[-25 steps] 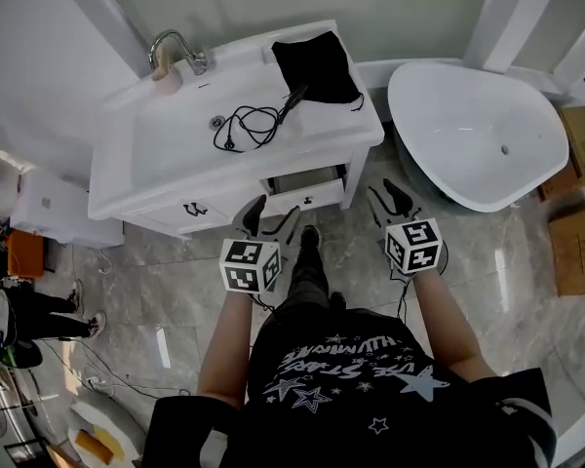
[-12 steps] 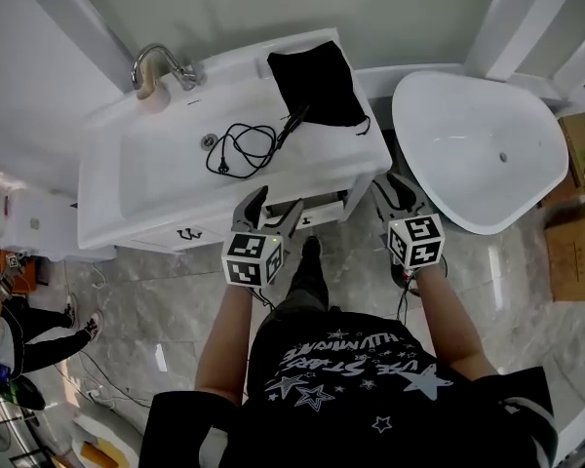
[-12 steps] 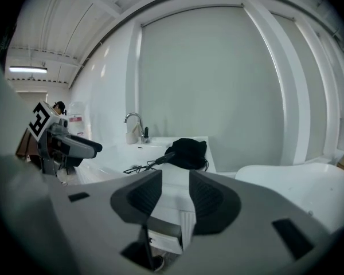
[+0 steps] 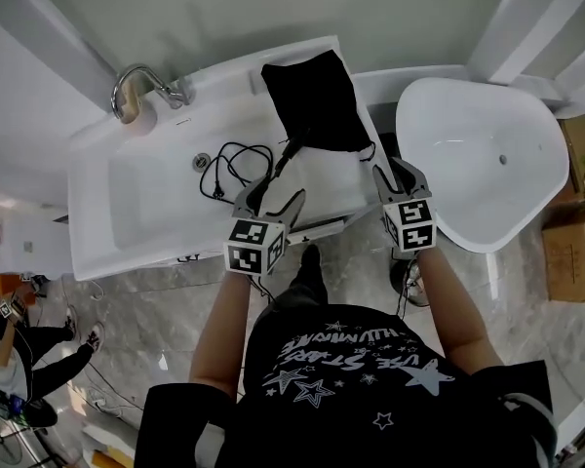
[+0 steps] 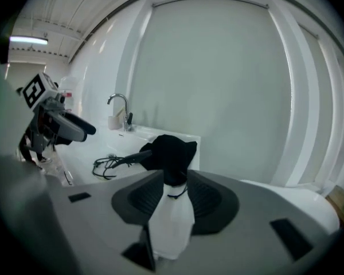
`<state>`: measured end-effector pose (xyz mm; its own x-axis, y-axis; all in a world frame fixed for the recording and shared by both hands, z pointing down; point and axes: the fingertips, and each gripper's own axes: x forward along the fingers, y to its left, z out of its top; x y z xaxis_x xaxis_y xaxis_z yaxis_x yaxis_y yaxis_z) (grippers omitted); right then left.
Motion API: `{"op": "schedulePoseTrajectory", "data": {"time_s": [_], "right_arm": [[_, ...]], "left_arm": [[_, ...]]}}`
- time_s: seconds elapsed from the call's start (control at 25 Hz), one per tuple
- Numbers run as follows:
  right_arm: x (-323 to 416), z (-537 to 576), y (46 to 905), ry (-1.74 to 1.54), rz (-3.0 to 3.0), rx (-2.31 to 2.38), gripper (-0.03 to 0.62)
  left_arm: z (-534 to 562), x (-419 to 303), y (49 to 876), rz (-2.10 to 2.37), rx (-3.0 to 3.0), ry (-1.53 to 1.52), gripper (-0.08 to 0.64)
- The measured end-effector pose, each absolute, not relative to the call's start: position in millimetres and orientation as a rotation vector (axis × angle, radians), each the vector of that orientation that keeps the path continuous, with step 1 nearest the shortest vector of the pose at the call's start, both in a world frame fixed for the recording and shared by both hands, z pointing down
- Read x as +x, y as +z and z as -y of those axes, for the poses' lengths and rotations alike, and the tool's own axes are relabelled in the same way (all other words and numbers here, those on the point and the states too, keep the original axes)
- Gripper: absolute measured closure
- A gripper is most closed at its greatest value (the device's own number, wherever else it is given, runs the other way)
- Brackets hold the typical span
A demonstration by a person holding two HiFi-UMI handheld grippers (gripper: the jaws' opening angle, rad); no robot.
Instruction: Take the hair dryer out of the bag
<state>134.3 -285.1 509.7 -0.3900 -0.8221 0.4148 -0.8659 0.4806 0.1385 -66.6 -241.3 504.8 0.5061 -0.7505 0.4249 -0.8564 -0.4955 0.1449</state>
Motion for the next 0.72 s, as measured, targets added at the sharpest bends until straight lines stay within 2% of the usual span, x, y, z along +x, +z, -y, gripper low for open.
{"op": "schedulePoseTrajectory", "data": {"time_s": [0.56, 0.72], "right_arm": [[103, 365, 565, 0.011, 2.06, 1.109, 0.416], [100, 376, 570, -0.012, 2.017, 1.109, 0.437]], "left_arm": [[324, -55, 536, 1.175, 2.438, 0.554, 0.238], [336, -52, 543, 1.134, 2.446, 0.567, 0.238]]}}
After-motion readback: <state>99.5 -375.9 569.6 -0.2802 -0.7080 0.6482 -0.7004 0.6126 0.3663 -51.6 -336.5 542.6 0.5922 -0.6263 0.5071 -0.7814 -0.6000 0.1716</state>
